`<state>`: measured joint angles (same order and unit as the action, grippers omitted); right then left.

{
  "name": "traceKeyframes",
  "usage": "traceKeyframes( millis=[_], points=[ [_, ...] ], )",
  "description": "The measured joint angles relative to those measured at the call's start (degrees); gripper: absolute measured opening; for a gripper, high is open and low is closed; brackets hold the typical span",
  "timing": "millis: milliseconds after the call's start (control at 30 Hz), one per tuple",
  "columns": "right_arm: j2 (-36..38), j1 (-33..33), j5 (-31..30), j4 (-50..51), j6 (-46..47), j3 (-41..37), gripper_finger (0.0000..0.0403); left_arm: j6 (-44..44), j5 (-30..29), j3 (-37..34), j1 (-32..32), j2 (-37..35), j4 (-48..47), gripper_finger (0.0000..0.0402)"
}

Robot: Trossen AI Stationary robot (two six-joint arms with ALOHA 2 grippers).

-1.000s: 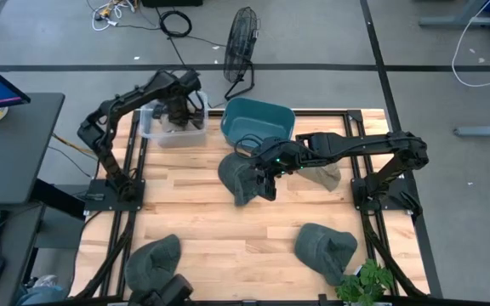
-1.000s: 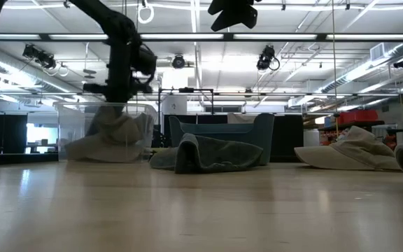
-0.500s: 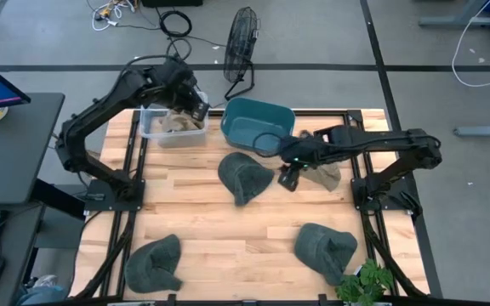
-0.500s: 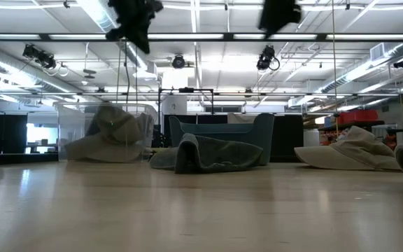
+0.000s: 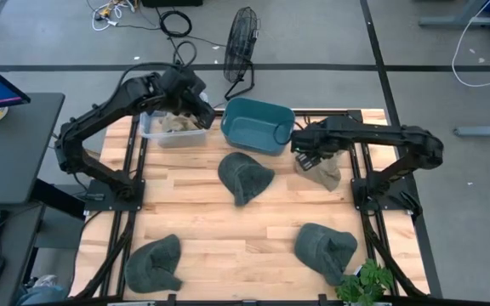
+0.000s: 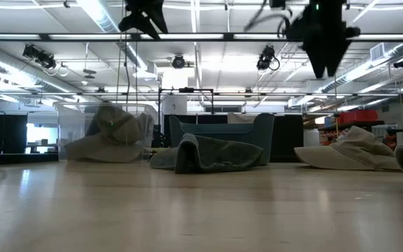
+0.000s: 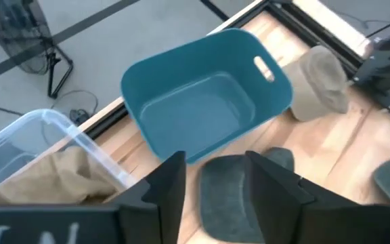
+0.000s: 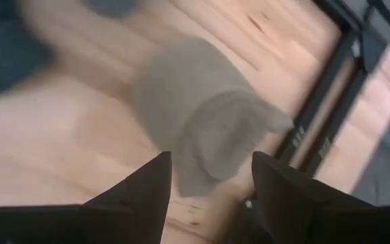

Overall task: Pick & Place hat
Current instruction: Put the brown cap into the transparent bin

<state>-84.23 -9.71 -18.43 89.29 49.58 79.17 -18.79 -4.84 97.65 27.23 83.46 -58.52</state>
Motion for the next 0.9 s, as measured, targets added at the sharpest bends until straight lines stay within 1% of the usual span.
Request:
traceKeyframes(
  millis=[33,167,267,400,533,633,767,900],
  points=[
    [0.0,-1.3,0.2,0.1,0.9,-1.7,0.021,0.0,0.0,0.0,-0.2,0.0,0.1,0.0163],
    [0.0,-5.9,4.3,-0.9,1.6,-8.2,0.021,0.1,0.0,0.0,-0.1,0.0,0.2,0.0171],
    [0.0,-8.3,4.9,-5.1,1.0,-13.5,0.021,0.1,0.0,0.0,-0.1,0.0,0.2,0.0172],
    [0.0,-11.9,4.7,-8.0,0.7,-19.3,0.021,0.6,0.1,0.0,-0.1,0.0,0.2,0.0172],
    [0.0,-15.5,5.0,-10.8,-1.7,-23.3,0.021,3.0,0.0,0.0,-0.1,0.0,0.2,0.0172],
    [0.0,-17.3,5.0,-16.4,-3.1,-25.6,0.021,3.0,0.0,0.0,-0.1,0.0,0.2,0.0172],
    [0.0,-19.0,6.5,-24.2,-4.3,-28.7,0.021,3.0,0.0,0.0,-0.1,0.0,0.2,0.0172],
    [0.0,-20.6,7.2,-28.1,-5.5,-31.7,0.0202,3.1,0.0,0.0,0.0,0.0,0.2,0.0172]
  ],
)
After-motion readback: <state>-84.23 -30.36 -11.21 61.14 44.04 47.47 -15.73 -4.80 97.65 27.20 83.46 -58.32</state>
